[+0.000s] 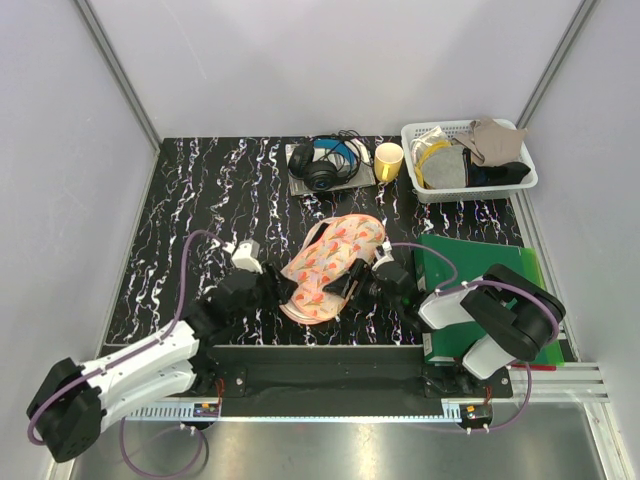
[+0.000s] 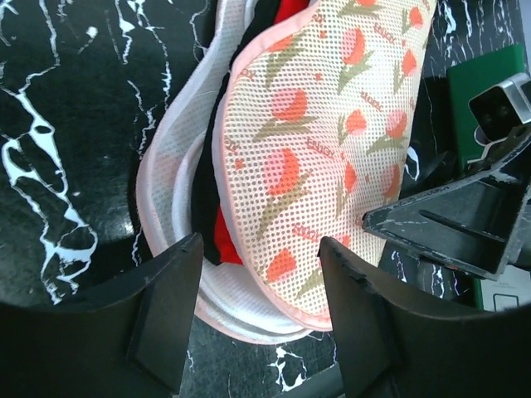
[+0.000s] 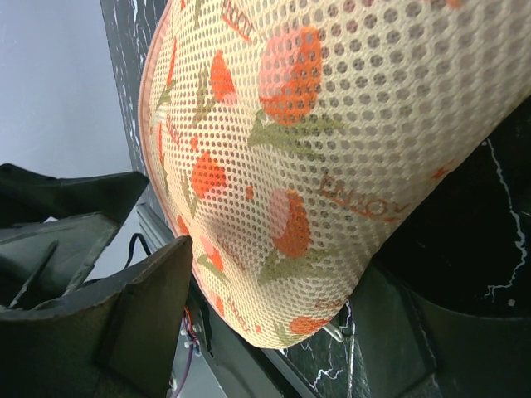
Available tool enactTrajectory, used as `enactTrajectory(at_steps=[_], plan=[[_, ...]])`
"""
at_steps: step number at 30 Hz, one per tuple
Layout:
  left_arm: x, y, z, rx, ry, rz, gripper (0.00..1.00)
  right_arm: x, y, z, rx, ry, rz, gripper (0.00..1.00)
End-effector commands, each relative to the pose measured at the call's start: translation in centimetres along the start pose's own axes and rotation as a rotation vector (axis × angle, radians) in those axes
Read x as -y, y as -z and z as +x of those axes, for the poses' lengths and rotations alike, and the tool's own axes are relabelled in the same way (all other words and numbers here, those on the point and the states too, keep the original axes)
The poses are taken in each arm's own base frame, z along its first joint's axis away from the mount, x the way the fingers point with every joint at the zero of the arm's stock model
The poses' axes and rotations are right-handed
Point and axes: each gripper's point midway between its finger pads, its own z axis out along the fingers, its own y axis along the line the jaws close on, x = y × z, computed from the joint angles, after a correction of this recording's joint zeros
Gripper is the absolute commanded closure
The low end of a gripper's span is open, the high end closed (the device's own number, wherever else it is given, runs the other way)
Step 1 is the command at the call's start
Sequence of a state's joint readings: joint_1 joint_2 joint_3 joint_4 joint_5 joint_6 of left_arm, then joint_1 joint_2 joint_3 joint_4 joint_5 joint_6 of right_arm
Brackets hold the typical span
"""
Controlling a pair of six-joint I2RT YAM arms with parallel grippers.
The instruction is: Place the bra in the laundry bag and zip it closed
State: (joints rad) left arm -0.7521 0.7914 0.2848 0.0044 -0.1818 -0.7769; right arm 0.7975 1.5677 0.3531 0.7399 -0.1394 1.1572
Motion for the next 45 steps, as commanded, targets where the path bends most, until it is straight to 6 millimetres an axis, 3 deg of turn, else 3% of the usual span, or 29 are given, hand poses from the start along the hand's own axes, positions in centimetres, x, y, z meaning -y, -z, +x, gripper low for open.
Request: enactTrajectory(at_steps=[1, 6, 9, 17, 23, 25, 33, 34, 39, 40, 43, 44, 45], plan=[[1.7, -1.3, -0.7, -0.006, -0.023, 0.052, 0.41, 0.6, 0.2, 1.2, -0.044, 0.014, 0.003, 0.20], [1.0, -2.8, -0.7, -0.037, 0.005, 0.008, 0.49, 0.6, 0.1, 1.2, -0.050, 0.029, 0.005, 0.20], [1.3, -2.9, -1.5, -0.016, 0.002, 0.007, 0.60, 0.8, 0.0, 1.4, -0.059, 0.035, 0.010, 0.20], [-0.2, -2.6, -1.7, 0.004, -0.019, -0.040, 1.00, 1.1, -0.6, 1.9, -0.085, 0.017, 0.000, 0.17], [-4.3, -1.4, -1.4, 0.058, 0.041, -0.205, 1.00, 0.4, -0.6, 2.3, -0.108, 0.000, -0.027, 0.00], [-5.8, -0.8, -1.1, 0.077, 0.068, -0.258, 1.00, 0.4, -0.6, 2.3, -0.108, -0.004, -0.030, 0.00], [-7.8, -1.0, 0.1, 0.088, 0.130, -0.319, 1.00, -1.0, -2.0, 2.5, -0.141, -0.019, -0.097, 0.00], [-7.8, -1.0, 0.2, 0.090, 0.134, -0.319, 1.00, -0.1, -2.4, 2.7, -0.147, -0.030, -0.076, 0.00], [-7.9, -0.7, -0.4, 0.099, 0.117, -0.336, 1.00, -0.9, -3.8, 2.6, -0.143, -0.083, -0.144, 0.00], [-7.9, -0.5, -0.7, 0.096, 0.102, -0.348, 0.97, -0.5, -4.1, 2.8, -0.147, -0.104, -0.139, 0.00], [-7.4, 0.4, -1.8, 0.112, 0.053, -0.334, 0.64, -1.6, -4.2, 2.3, -0.133, -0.187, -0.182, 0.00], [-6.7, 0.9, -2.5, 0.142, 0.062, -0.298, 0.49, -1.7, -4.3, 2.0, -0.118, -0.209, -0.174, 0.00], [-6.6, 1.1, -2.1, 0.133, 0.060, -0.277, 0.45, -2.1, -4.2, 1.8, -0.111, -0.250, -0.167, 0.02]])
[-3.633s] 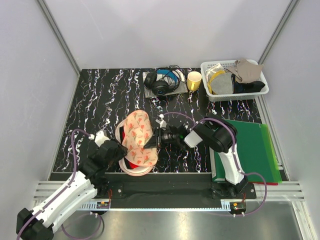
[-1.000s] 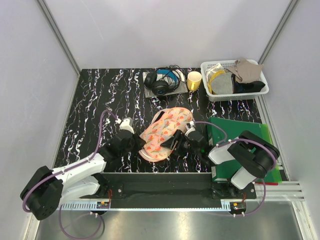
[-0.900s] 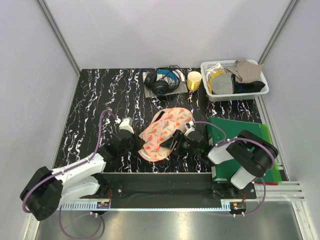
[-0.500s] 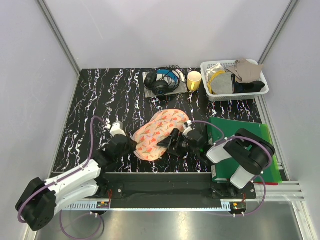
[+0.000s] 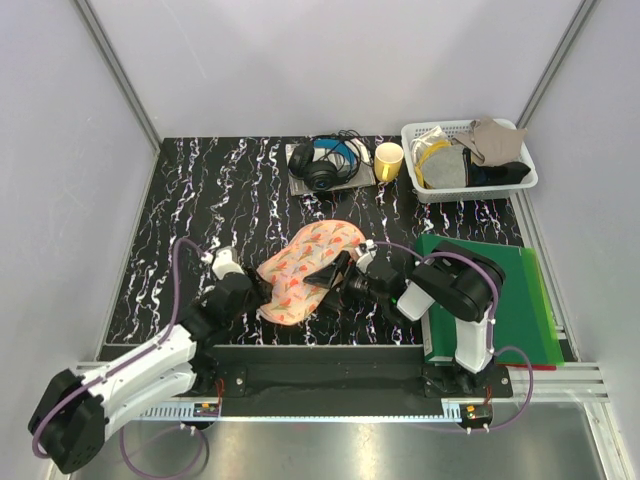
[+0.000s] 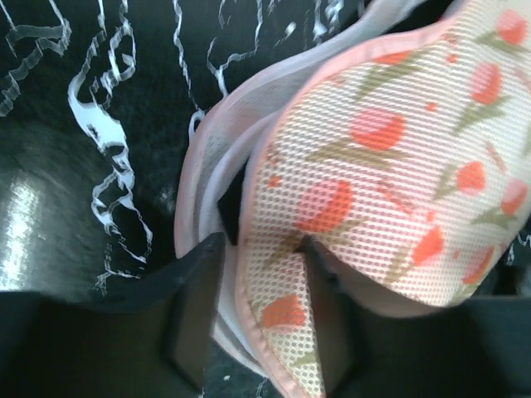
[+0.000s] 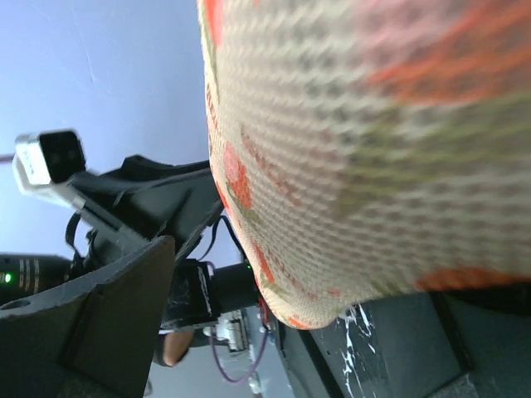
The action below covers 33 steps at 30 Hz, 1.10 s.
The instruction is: Place the bra in the laundry bag and zip it closed
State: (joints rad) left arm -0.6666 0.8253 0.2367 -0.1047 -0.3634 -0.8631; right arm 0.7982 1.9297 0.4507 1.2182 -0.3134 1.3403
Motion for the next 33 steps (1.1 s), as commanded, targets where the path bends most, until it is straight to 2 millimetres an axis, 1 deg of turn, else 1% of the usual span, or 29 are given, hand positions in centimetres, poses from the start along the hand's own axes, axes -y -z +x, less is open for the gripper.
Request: enactTrajectory(at_steps=[1, 2, 3, 4, 5, 6, 7, 8, 9, 10, 11, 12, 13, 15, 16, 17, 18, 19, 21, 22, 23, 24, 25, 27, 28, 30, 31, 32, 33], plan=[[1.3, 1.8, -2.6, 0.086, 0.010, 0.067, 0.42, 2.6, 0.0, 0.3, 0.026, -0.140, 0.124, 0.03], [2.0, 2.4, -3.0, 0.101, 0.029, 0.116, 0.40, 2.3, -0.2, -0.2, 0.043, -0.138, 0.133, 0.07], [2.2, 2.6, -2.0, 0.071, 0.029, 0.150, 0.41, 1.4, -0.2, -0.4, 0.049, -0.119, 0.130, 0.09], [2.7, 3.0, -1.5, 0.056, 0.040, 0.181, 0.41, 2.2, -0.1, -0.4, 0.054, -0.123, 0.184, 0.09], [2.9, 3.4, -1.0, 0.050, 0.051, 0.210, 0.41, 1.2, -0.3, -1.0, 0.078, -0.102, 0.176, 0.10], [3.1, 3.6, -0.4, 0.035, 0.056, 0.232, 0.41, 1.3, -0.4, -1.2, 0.086, -0.098, 0.193, 0.16], [3.7, 4.1, 0.2, 0.017, 0.063, 0.260, 0.41, 1.7, -0.4, -1.3, 0.088, -0.101, 0.219, 0.18], [4.2, 4.6, 0.2, 0.025, 0.072, 0.291, 0.41, 1.4, -0.6, -1.6, 0.098, -0.098, 0.213, 0.21], [4.1, 4.8, 0.6, 0.024, 0.069, 0.296, 0.43, 1.2, -0.7, -1.6, 0.101, -0.109, 0.211, 0.28], [4.8, 5.3, 1.1, 0.010, 0.060, 0.331, 0.46, 1.3, -0.8, -1.7, 0.107, -0.117, 0.213, 0.32], [5.2, 5.7, 1.2, 0.013, 0.064, 0.355, 0.48, 1.0, -1.0, -2.0, 0.117, -0.133, 0.206, 0.35], [5.3, 5.7, 1.5, 0.009, 0.064, 0.362, 0.49, 1.1, -1.2, -2.1, 0.121, -0.142, 0.207, 0.37], [5.7, 6.0, 2.4, -0.015, 0.052, 0.384, 0.50, 0.9, -1.3, -2.1, 0.122, -0.153, 0.205, 0.44], [6.0, 6.1, 3.6, -0.037, 0.035, 0.415, 0.55, -0.1, -1.7, -2.6, 0.135, -0.180, 0.188, 0.53], [6.5, 6.6, 4.4, -0.057, 0.024, 0.449, 0.58, -0.1, -1.8, -2.6, 0.138, -0.191, 0.198, 0.59], [6.2, 6.4, 5.3, -0.069, 0.014, 0.461, 0.60, -0.6, -2.0, -3.0, 0.149, -0.206, 0.192, 0.62], [7.0, 6.9, 5.3, -0.060, 0.027, 0.508, 0.62, -1.1, -2.0, -3.1, 0.158, -0.210, 0.188, 0.66], [7.6, 7.4, 5.8, -0.066, 0.023, 0.555, 0.62, -1.2, -2.1, -3.4, 0.166, -0.220, 0.203, 0.67], [8.1, 7.6, 6.1, -0.060, 0.039, 0.588, 0.61, -1.9, -2.0, -3.8, 0.190, -0.246, 0.196, 0.68], [7.9, 7.6, 6.6, -0.075, 0.033, 0.583, 0.60, -1.8, -1.8, -3.9, 0.201, -0.257, 0.203, 0.68], [8.0, 7.5, 6.7, -0.076, 0.039, 0.578, 0.55, -1.8, -1.7, -4.2, 0.223, -0.287, 0.205, 0.69], [8.1, 7.5, 6.9, -0.080, 0.033, 0.578, 0.54, -2.0, -1.5, -4.5, 0.240, -0.302, 0.196, 0.69], [7.5, 6.8, 7.7, -0.101, 0.006, 0.542, 0.52, -1.8, -1.3, -4.6, 0.252, -0.314, 0.199, 0.69], [7.6, 6.5, 7.8, -0.116, 0.013, 0.505, 0.50, -2.0, -0.9, -5.1, 0.288, -0.354, 0.190, 0.72], [6.9, 5.8, 8.5, -0.133, -0.015, 0.456, 0.49, -1.5, -0.5, -5.3, 0.307, -0.368, 0.197, 0.72], [7.0, 5.3, 8.0, -0.111, -0.003, 0.408, 0.49, -1.5, 0.2, -6.0, 0.359, -0.403, 0.188, 0.73], [6.7, 4.9, 8.2, -0.115, -0.028, 0.379, 0.49, -0.8, 0.8, -6.2, 0.390, -0.410, 0.201, 0.73], [8.2, 5.1, 7.6, -0.098, -0.019, 0.419, 0.49, -1.2, 1.2, -6.5, 0.407, -0.426, 0.189, 0.73], [8.5, 5.0, 7.6, -0.091, -0.043, 0.424, 0.49, -0.9, 1.6, -6.7, 0.427, -0.435, 0.194, 0.73]])
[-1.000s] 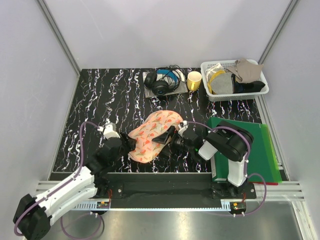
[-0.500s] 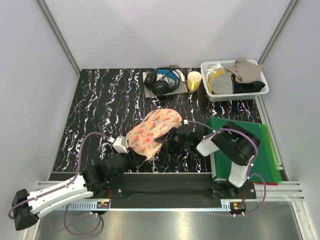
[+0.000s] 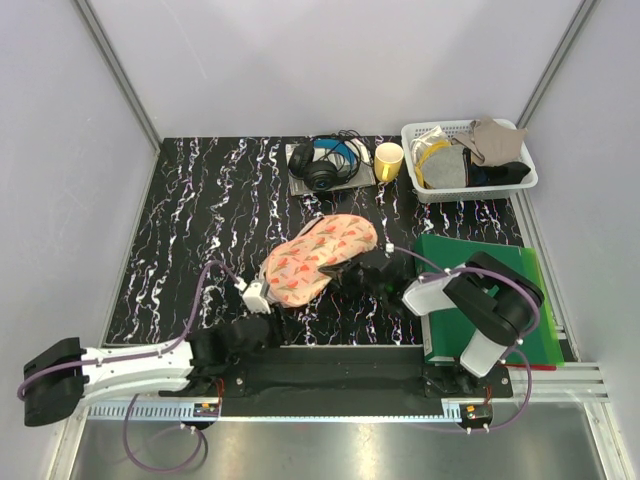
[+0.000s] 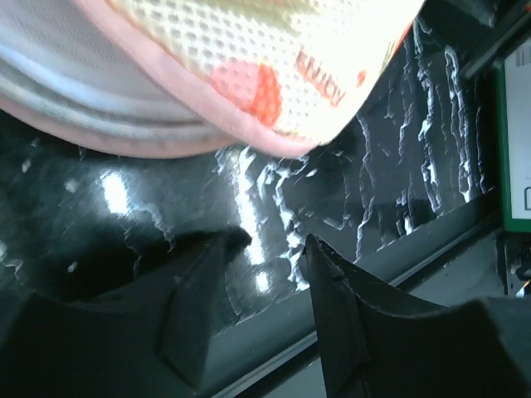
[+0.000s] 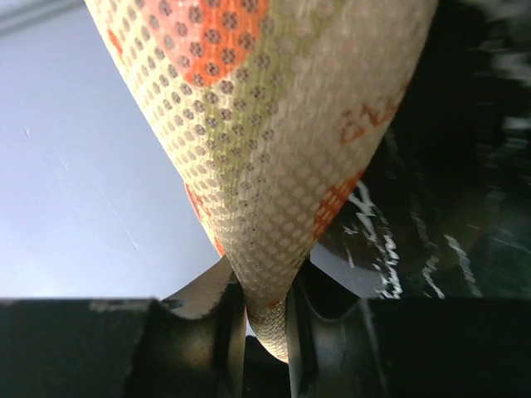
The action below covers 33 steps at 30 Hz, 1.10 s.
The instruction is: Place the bra in the laundry bag and zip it closed
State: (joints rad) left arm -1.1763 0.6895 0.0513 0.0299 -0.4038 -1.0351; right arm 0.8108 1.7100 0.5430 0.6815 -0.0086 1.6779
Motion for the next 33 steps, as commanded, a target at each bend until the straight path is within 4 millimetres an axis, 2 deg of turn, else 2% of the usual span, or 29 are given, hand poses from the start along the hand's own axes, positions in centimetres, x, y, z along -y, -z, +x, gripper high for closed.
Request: enactTrajectory(at_steps=[1, 2, 3, 5, 6, 8, 12, 13, 15, 16, 26, 27, 32, 33], plan=[[3.3, -1.1, -2.9, 0.098, -0.007, 0.040, 0.49, -0.5, 1.6, -2.4, 0.141, -0.095, -0.034, 0.73], [4.2, -1.3, -3.4, 0.118, -0.019, 0.067, 0.49, -0.9, 1.9, -2.6, 0.151, -0.111, -0.046, 0.73], [3.8, -1.7, -3.2, 0.113, -0.070, 0.045, 0.50, -0.7, 2.1, -2.7, 0.155, -0.115, -0.042, 0.74], [4.8, -2.1, -4.3, 0.147, -0.105, 0.041, 0.51, -1.0, 2.5, -2.9, 0.168, -0.123, -0.047, 0.74], [4.5, -2.4, -4.3, 0.150, -0.135, 0.017, 0.51, -0.9, 2.6, -2.9, 0.173, -0.126, -0.042, 0.75], [5.0, -2.7, -5.4, 0.206, -0.136, 0.024, 0.51, -1.2, 2.9, -3.3, 0.189, -0.147, -0.054, 0.75], [5.6, -3.2, -6.2, 0.273, -0.155, 0.069, 0.48, -1.6, 3.1, -3.6, 0.205, -0.176, -0.065, 0.76], [6.2, -3.1, -6.7, 0.301, -0.142, 0.100, 0.47, -1.7, 3.1, -3.7, 0.209, -0.185, -0.068, 0.75], [6.1, -3.5, -6.7, 0.315, -0.176, 0.099, 0.46, -1.9, 3.1, -3.6, 0.207, -0.190, -0.070, 0.76], [6.8, -3.4, -7.2, 0.338, -0.169, 0.121, 0.46, -2.0, 3.1, -3.6, 0.206, -0.201, -0.074, 0.76], [7.0, -5.4, -8.5, 0.398, -0.205, 0.023, 0.46, -3.2, 3.2, -3.3, 0.194, -0.231, -0.097, 0.78], [7.5, -5.5, -8.8, 0.409, -0.201, 0.030, 0.46, -3.4, 3.3, -3.3, 0.194, -0.232, -0.101, 0.78], [7.5, -6.3, -9.3, 0.432, -0.188, -0.019, 0.52, -3.6, 3.6, -3.4, 0.203, -0.233, -0.099, 0.80], [7.0, -6.4, -9.4, 0.434, -0.190, -0.048, 0.53, -3.8, 3.7, -3.5, 0.205, -0.231, -0.102, 0.81]])
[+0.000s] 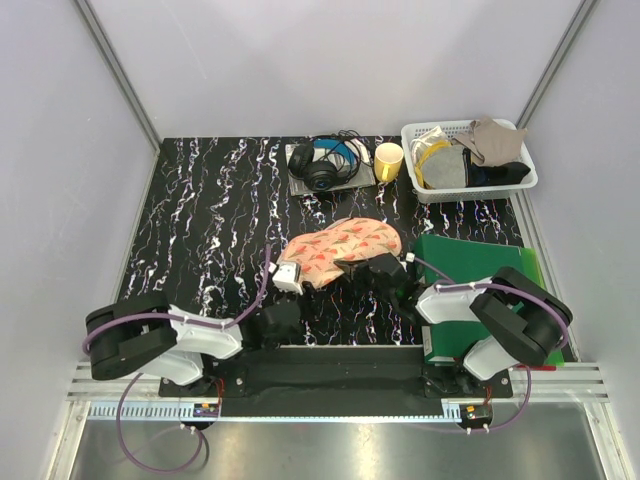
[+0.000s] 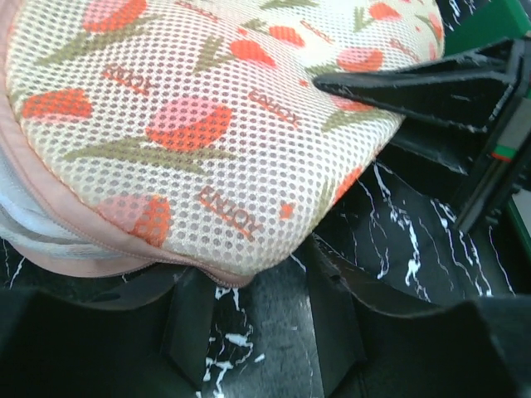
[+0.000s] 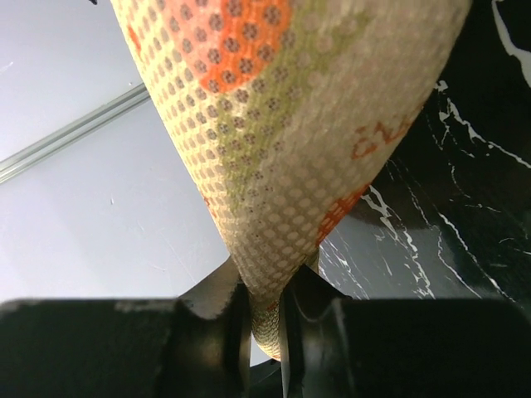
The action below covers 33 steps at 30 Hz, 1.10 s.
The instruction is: Place the bra in the laundry bag and zip it closed
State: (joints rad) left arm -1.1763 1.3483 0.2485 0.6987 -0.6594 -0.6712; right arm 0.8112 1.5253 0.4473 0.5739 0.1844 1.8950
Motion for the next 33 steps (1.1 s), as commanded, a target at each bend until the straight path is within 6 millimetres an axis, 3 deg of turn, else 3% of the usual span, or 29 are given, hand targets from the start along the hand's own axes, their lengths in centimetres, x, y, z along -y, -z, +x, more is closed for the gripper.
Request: enactTrajectory(at_steps=[1, 5, 9, 10, 12, 17, 23, 26, 30, 33], plan=[[0.9, -1.1, -3.1, 0.117, 0.071, -0.055, 0.54, -2.7, 0.5, 0.5, 0.009, -0.022, -0.064, 0.81], [0.2, -1.4, -3.3, 0.133, 0.099, -0.115, 0.64, -2.8, 0.5, 0.7, 0.002, -0.019, -0.060, 0.85], [-1.0, -1.4, -3.2, 0.137, 0.118, -0.189, 0.81, -2.5, 0.4, 0.6, 0.007, -0.021, -0.052, 0.90], [-1.0, -1.5, -3.2, 0.137, 0.122, -0.191, 0.92, -2.2, 0.4, 0.5, 0.010, -0.018, -0.045, 0.91], [-1.2, -1.3, -2.9, 0.116, 0.112, -0.206, 1.00, -1.8, 0.4, 0.3, 0.016, -0.011, -0.034, 0.92], [-2.3, -0.3, -2.1, 0.045, 0.062, -0.241, 1.00, 0.2, 0.3, -0.5, 0.034, 0.028, 0.006, 0.96], [-2.9, 1.4, -0.6, -0.029, 0.013, -0.138, 1.00, 2.4, 0.0, -1.3, 0.019, 0.111, 0.051, 0.99], [-2.7, 2.1, 0.6, -0.090, -0.041, -0.054, 1.00, 3.2, -0.1, -1.8, -0.006, 0.173, 0.076, 0.99], [-0.5, 2.8, 3.1, -0.237, -0.098, 0.099, 1.00, 3.4, 0.0, -1.9, -0.059, 0.313, 0.091, 0.98], [1.1, 2.9, 3.8, -0.297, -0.086, 0.160, 1.00, 3.8, 0.2, -1.3, -0.096, 0.410, 0.142, 0.73]])
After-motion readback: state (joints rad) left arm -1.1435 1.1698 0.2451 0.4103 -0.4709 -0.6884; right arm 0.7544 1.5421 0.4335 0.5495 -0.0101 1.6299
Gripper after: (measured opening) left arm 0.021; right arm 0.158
